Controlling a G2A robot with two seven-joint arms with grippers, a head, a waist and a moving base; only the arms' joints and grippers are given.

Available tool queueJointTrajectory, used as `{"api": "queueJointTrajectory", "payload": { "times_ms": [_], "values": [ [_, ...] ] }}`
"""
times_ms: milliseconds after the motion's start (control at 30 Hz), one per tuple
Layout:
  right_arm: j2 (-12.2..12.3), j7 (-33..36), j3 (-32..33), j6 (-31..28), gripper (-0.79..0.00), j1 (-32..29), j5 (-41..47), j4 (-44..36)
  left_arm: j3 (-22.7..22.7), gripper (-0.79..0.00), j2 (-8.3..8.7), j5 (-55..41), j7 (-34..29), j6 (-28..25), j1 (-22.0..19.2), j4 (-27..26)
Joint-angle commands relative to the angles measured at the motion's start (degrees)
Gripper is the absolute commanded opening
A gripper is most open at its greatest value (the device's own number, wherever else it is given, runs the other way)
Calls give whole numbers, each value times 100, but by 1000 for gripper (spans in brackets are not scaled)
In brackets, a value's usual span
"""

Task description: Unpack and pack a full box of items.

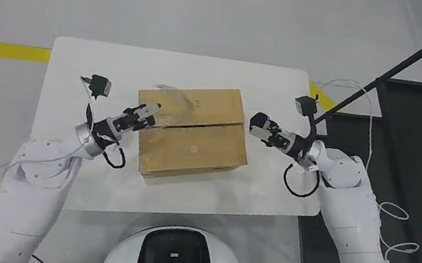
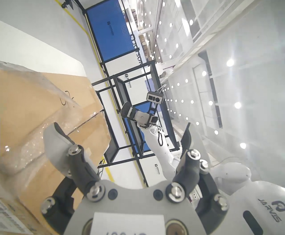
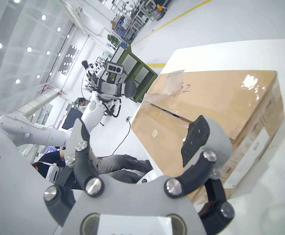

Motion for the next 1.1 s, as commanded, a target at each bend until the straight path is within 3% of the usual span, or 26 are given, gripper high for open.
{"api": "queueJointTrajectory", "payload": {
  "times_ms": [0,200,433,1067],
  "values": [
    [32,-91,175,-31,0,-155,131,0,237,0,-28,231,86,34,-222,148],
    [97,-375,500,-4,0,-566,373,-108,871,0,-166,454,510,90,-827,789],
    [119,-443,502,94,0,-660,343,-246,1274,0,-316,308,1080,586,-1263,1254],
    [119,-443,502,94,0,-660,343,-246,1461,0,-387,289,1230,956,-1373,1407]
  ]
}}
